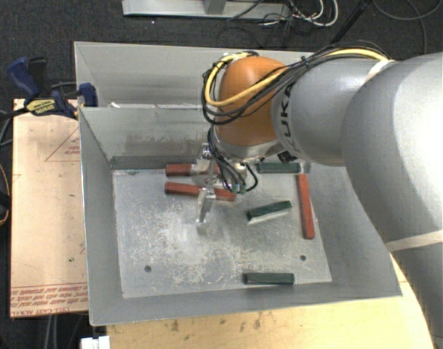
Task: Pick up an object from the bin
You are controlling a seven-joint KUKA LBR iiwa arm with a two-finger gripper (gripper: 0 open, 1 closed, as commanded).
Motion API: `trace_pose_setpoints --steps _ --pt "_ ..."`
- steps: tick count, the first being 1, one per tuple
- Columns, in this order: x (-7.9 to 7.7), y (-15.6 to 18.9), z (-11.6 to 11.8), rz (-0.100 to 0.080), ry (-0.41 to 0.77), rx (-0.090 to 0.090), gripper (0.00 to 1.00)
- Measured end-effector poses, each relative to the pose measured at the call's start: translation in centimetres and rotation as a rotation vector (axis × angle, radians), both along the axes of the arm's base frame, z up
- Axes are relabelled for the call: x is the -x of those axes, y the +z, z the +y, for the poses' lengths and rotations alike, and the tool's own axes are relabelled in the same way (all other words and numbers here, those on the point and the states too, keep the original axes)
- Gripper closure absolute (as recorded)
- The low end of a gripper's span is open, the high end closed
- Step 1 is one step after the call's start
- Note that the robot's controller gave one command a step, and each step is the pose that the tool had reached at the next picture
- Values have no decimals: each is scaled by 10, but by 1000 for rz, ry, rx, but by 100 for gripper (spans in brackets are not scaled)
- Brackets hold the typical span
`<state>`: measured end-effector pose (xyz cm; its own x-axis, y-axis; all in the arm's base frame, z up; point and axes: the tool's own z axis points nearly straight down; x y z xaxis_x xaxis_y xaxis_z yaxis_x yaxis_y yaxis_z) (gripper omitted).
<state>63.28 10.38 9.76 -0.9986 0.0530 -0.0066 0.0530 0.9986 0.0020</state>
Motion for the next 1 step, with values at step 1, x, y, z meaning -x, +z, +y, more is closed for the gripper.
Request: trace_pose_setpoints --steps 1 --pt "4 -18 0 -21 -207 -7 100"
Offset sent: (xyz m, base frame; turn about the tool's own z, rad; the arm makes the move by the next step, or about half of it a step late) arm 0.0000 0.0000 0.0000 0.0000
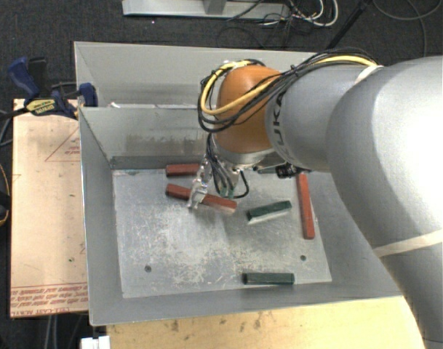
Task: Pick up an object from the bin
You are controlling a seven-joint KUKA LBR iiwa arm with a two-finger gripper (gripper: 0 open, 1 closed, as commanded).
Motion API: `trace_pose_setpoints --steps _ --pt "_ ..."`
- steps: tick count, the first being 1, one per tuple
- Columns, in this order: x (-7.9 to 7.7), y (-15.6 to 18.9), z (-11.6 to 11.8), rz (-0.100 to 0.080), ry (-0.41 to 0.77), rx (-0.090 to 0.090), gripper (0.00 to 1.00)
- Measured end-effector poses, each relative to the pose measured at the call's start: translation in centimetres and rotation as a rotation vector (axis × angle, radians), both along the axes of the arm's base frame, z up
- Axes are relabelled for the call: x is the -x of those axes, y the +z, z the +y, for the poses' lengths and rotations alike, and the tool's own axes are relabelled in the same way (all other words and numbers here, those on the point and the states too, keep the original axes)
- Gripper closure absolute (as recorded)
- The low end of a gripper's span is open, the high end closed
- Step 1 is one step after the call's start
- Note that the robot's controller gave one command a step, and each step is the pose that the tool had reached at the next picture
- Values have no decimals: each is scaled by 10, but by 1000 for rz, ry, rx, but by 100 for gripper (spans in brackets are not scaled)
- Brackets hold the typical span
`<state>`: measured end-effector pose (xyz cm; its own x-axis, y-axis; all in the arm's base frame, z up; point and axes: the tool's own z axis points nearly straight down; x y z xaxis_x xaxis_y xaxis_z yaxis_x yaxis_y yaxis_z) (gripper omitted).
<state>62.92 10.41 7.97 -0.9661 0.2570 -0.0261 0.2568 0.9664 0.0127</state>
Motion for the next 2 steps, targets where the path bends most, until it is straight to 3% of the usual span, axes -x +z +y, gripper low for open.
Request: trace_pose_setpoints --steps 2 --pt "1 3 0 9 0 1 100"
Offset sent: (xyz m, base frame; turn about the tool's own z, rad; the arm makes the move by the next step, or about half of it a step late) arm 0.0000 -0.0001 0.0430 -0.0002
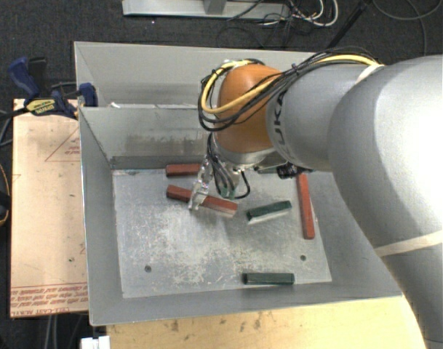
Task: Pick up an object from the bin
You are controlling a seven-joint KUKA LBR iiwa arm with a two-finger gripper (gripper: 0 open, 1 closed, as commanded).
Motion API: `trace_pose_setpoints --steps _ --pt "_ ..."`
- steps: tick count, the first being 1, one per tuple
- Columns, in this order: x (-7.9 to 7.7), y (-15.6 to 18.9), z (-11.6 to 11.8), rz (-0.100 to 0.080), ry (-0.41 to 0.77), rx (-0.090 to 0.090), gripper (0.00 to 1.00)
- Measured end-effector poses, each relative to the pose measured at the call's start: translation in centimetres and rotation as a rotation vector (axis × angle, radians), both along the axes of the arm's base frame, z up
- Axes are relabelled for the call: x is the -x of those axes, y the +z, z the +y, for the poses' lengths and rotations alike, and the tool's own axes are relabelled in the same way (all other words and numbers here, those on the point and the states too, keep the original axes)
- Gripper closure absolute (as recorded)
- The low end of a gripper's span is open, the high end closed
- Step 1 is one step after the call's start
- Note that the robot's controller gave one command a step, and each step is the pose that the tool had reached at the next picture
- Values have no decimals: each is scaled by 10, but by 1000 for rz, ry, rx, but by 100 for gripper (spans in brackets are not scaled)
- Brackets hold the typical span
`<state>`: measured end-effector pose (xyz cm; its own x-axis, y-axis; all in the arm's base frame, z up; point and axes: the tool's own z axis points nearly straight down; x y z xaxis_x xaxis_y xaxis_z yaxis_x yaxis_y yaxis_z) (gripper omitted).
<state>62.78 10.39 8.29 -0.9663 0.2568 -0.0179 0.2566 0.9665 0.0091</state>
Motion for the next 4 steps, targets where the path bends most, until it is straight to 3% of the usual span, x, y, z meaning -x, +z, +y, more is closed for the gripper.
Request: trace_pose_setpoints --steps 2,4 --pt "4 24 -1 21 1 3 100" --pt "2 50 0 15 1 2 100"
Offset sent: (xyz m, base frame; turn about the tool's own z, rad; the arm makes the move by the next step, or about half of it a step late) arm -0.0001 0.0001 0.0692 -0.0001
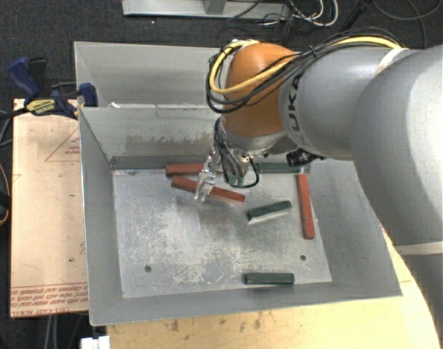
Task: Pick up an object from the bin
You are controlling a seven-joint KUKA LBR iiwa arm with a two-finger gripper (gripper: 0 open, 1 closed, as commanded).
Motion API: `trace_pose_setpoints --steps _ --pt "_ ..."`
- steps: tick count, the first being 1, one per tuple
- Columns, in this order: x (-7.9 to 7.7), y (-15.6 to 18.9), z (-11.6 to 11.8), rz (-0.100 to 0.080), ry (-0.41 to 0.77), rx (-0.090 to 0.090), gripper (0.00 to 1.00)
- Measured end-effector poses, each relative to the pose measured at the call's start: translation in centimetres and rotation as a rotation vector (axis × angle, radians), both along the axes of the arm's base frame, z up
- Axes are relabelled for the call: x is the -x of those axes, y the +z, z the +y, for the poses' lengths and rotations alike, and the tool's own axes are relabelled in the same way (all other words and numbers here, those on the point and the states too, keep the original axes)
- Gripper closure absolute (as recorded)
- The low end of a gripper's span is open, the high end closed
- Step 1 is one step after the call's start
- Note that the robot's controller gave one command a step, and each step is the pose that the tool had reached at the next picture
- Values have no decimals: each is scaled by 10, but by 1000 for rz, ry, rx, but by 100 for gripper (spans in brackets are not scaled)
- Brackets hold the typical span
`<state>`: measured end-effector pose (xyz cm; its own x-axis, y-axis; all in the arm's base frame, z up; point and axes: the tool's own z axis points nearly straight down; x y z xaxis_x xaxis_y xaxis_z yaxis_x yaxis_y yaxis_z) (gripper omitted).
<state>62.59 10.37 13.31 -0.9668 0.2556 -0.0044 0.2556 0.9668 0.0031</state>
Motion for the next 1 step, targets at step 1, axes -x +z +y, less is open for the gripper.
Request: trace_pose_setpoints --steps 1 --pt "1 9 0 4 0 1 100"
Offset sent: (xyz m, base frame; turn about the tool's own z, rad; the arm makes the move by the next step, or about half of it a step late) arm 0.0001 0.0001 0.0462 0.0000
